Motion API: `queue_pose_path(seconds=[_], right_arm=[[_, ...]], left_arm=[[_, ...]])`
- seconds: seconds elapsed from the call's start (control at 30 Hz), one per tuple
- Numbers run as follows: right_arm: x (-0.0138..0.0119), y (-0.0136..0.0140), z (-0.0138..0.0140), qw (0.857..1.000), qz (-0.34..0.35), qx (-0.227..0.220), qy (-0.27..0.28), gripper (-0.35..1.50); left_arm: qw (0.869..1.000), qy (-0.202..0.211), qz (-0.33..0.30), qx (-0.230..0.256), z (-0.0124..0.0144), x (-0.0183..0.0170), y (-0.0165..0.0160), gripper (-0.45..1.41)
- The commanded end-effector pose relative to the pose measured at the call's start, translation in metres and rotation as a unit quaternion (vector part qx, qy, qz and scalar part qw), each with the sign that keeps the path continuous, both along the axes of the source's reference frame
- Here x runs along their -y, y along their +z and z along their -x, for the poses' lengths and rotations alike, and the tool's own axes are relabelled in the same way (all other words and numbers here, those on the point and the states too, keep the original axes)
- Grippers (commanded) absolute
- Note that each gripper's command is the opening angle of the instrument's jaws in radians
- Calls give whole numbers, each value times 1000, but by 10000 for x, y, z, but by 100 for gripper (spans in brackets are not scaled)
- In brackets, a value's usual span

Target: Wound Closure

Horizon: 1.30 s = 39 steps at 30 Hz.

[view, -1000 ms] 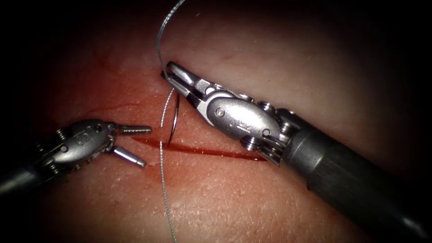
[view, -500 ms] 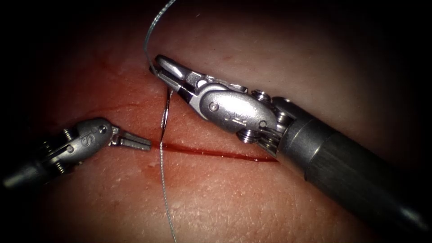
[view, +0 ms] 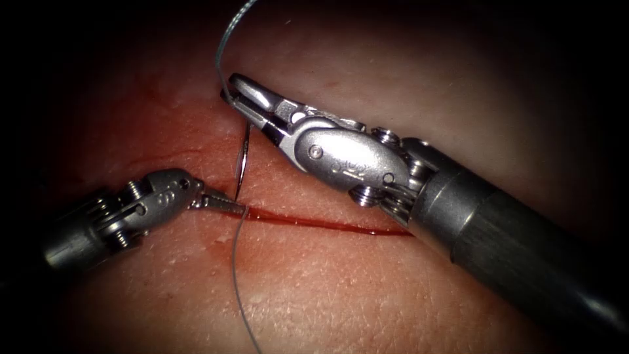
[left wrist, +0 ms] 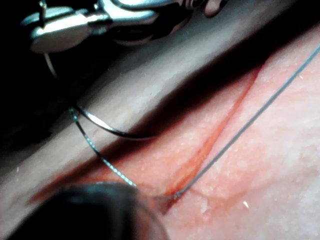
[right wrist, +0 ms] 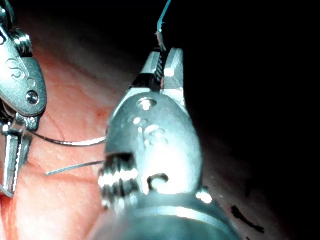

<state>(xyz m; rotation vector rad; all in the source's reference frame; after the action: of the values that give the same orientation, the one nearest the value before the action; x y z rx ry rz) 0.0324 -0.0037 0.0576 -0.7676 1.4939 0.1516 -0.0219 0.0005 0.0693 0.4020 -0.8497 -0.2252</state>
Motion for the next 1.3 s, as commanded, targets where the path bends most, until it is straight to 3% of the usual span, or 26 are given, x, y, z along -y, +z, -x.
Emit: queue_pose_path(seconds=[0.03,0.27,0.47,0.67,0.87,1.3], right_arm=[[-11,-8,-4,1000,4,-2,1,-35],[-10,-8,-4,1000,4,-2,1,-35],[-14,-6,-4,1000,5,-2,-1,-35],[-19,0,-10,998,12,-15,-65,-35],[-17,9,-24,995,22,-18,-91,-35],[-15,28,-29,992,45,41,-111,-35]], left_arm=[[1000,-3,12,-5,1,-12,-4,-45],[996,44,61,-51,-7,-11,4,-45],[993,111,12,-24,-12,6,18,-45],[991,96,-89,-34,-12,26,27,-45],[985,92,-141,-23,-16,29,25,-45],[985,67,-161,7,-22,21,1,-45]])
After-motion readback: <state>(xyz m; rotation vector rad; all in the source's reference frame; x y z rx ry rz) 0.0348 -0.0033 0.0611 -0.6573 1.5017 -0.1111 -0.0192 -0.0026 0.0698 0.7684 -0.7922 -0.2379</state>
